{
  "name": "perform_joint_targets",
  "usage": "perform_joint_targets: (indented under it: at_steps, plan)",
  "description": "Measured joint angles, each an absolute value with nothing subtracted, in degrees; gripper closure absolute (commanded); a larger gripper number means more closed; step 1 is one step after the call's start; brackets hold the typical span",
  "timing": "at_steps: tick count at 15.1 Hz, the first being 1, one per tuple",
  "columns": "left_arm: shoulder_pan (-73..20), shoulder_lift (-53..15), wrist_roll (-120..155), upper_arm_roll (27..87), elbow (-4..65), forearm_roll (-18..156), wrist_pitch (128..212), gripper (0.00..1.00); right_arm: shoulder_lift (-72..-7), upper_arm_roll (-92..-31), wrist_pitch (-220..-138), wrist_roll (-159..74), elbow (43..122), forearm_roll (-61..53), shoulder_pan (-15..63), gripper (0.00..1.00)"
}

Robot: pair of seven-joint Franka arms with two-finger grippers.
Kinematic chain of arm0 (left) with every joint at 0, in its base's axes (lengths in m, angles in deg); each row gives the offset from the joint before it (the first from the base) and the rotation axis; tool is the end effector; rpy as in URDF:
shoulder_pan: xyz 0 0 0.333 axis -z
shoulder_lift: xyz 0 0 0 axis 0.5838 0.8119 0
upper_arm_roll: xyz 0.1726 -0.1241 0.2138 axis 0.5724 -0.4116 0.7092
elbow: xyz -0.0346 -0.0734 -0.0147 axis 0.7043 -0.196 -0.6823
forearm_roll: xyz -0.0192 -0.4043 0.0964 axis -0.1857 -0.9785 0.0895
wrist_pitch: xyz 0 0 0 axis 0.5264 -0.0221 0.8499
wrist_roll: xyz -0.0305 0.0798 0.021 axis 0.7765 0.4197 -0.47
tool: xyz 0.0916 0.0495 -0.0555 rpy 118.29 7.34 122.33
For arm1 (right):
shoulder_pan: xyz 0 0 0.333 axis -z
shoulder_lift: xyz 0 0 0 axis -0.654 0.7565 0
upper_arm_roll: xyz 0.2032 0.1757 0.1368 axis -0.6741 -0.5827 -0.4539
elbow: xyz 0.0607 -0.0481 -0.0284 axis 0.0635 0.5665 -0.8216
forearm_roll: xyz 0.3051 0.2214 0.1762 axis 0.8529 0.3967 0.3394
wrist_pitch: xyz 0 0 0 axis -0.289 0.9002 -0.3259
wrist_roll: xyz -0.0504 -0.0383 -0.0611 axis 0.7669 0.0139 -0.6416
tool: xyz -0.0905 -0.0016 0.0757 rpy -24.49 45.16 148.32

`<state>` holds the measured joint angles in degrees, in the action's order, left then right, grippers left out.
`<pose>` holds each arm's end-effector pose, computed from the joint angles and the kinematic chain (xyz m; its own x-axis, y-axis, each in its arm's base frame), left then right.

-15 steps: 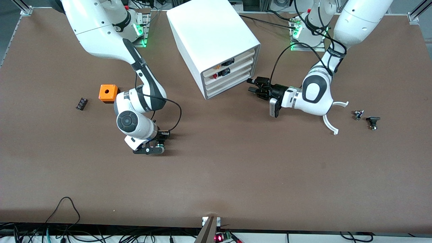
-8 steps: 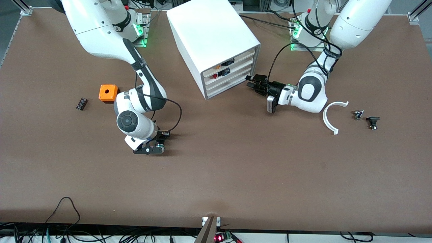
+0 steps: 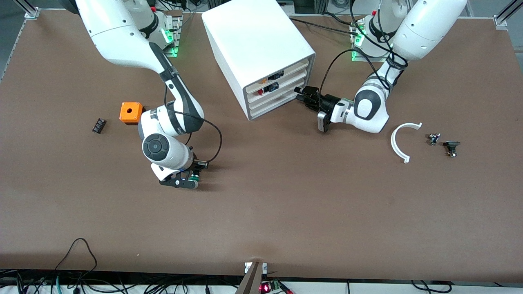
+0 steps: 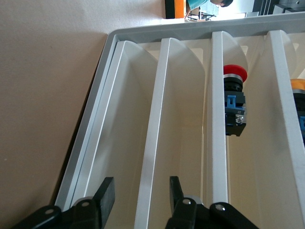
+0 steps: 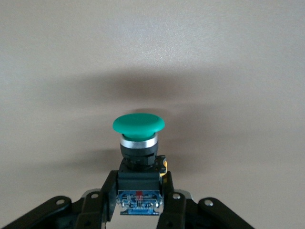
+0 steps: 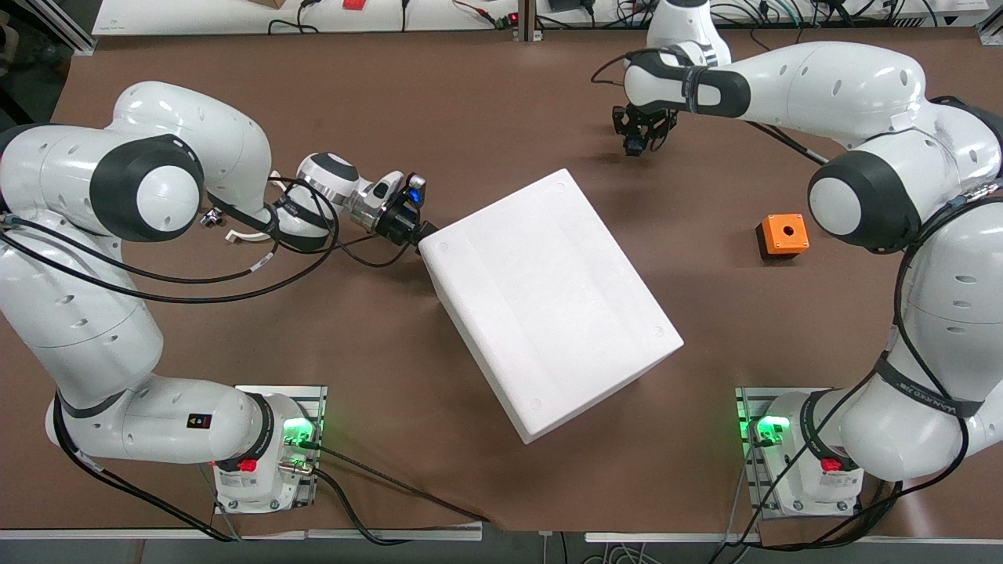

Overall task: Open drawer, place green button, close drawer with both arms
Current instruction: 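Pull the drawer open with the left gripper while the right gripper lifts the button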

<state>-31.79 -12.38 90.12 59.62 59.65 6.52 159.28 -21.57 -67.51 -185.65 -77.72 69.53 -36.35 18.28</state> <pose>0.4011 -0.2529 0.0877 0.8808 -0.4727 -0.0295 -0.0807 -0.2112 0.9741 0.6556 0.2800 0.1981 0.9792 -0.1688 -0.1126 -0.1706 -0.9853 -0.0066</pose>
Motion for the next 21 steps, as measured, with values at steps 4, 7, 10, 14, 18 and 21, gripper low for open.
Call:
perform_joint_targets:
  at_steps: [4, 7, 10, 14, 18, 21]
  plan:
    - [-30.3, -12.0, 91.6, 59.1, 60.3, 4.6, 159.4, 0.87, -22.0, -67.1, -178.9, -87.1, 64.1, -36.3, 18.8, 1.0]
    - [-29.9, -11.7, 93.5, 58.8, 60.6, 3.9, 159.9, 1.0, -22.0, -67.1, -176.7, -94.9, 61.5, -36.3, 18.8, 1.0]
    - [-30.0, -11.7, 94.3, 58.8, 60.7, 3.9, 159.8, 1.0, -22.1, -67.2, -172.9, -101.7, 57.7, -36.2, 18.8, 1.0]
    - [-30.7, -11.7, 94.2, 59.6, 59.5, 4.1, 159.9, 1.0, -22.1, -67.2, -168.9, -109.1, 52.5, -33.3, 18.8, 1.0]
    - [-31.6, -11.7, 90.8, 63.1, 55.0, 9.6, 159.5, 1.0, -22.1, -67.3, -168.7, -116.8, 49.4, -30.2, 18.2, 1.0]
    - [-32.0, -11.4, 87.1, 64.1, 51.6, 13.0, 159.3, 1.0, -22.1, -68.7, -168.9, -122.9, 47.7, -29.3, 16.6, 1.0]
